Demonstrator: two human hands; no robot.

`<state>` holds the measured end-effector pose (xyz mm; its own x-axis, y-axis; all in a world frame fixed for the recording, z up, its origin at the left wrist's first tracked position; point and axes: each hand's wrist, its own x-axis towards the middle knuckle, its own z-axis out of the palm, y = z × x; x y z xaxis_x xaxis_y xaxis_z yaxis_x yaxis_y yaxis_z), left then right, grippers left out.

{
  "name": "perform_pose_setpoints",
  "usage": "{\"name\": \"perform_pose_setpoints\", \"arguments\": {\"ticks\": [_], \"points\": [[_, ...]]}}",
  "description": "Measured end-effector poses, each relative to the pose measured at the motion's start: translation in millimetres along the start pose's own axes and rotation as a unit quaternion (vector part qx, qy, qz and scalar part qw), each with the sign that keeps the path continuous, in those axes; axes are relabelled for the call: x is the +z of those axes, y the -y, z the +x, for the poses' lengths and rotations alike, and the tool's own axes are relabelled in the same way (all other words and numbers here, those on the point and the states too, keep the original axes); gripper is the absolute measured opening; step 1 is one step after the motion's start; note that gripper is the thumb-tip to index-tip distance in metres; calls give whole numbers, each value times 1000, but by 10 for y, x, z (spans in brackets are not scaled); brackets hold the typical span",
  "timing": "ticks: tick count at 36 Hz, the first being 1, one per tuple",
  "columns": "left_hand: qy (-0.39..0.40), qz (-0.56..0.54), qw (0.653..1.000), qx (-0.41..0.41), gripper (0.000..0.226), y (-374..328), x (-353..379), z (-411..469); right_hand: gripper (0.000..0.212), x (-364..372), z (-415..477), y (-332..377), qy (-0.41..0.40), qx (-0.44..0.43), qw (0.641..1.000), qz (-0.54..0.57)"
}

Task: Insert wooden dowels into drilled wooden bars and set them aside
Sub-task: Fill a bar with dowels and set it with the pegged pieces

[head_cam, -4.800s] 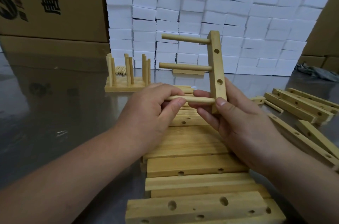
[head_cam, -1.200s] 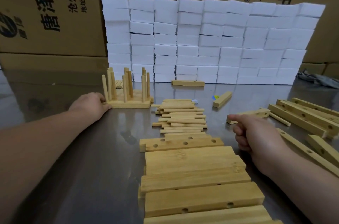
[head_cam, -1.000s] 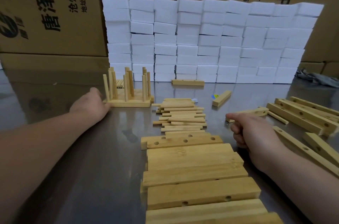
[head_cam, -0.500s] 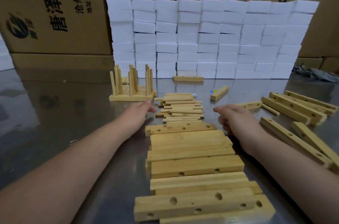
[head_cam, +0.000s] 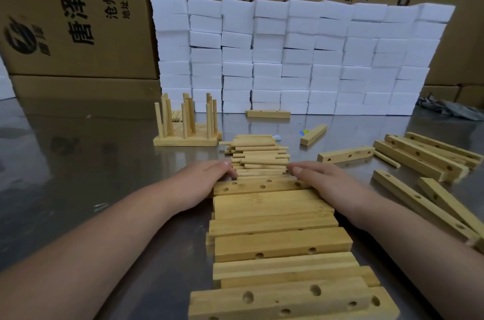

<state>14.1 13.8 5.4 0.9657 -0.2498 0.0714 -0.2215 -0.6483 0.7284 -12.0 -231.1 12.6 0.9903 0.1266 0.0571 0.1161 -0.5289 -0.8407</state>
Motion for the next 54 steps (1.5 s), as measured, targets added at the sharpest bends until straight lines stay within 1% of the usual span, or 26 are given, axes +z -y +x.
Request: {"name": "perform_pose_setpoints", "arguments": {"ticks": [5,9,15,19,24,27,29,31,34,41,46,50,54], "points": [[15,6,1000,12,55,-23,-5,-37,39,-17,-62,51,24,12,1000,-5],[14,3,1000,13,49,-52,26,-43,38,-19,-68,43,26,14,1000,3],[-19,-51,998,26,38,-75,42,-13,29,-11,-32,14,30,-10,999,19],[-29,-39,999,20,41,-90,59,-10,28,-14,-22,-8,20,-17,1000,16],[9,-9,1000,-12,45,-100,75,-19,28,-5,-27,0,15,-14,1000,16],[9,-12,1000,-17,45,-113,76,-29,30,-6,-25,1,17,-16,1000,19],[0,-25,1000,-15,43,-112,69,-29,31,-7,-32,3,21,-20,999,19],[-15,-33,999,1,35,-124,66,-30,29,-10,-42,8,27,-24,999,23],[-27,-34,999,23,24,-140,66,-35,22,-12,-43,16,28,-30,998,39],[-42,-38,998,30,26,-131,65,-23,16,-8,-55,17,20,-48,996,71],[7,6,1000,-6,31,-133,70,-21,21,-15,-80,34,30,-63,991,113],[3,-10,1000,-17,31,-120,69,-24,24,-22,-95,35,22,-72,988,137],[-6,-4,1000,0,28,-113,88,-17,28,-16,-98,45,18,-72,979,189]]}}
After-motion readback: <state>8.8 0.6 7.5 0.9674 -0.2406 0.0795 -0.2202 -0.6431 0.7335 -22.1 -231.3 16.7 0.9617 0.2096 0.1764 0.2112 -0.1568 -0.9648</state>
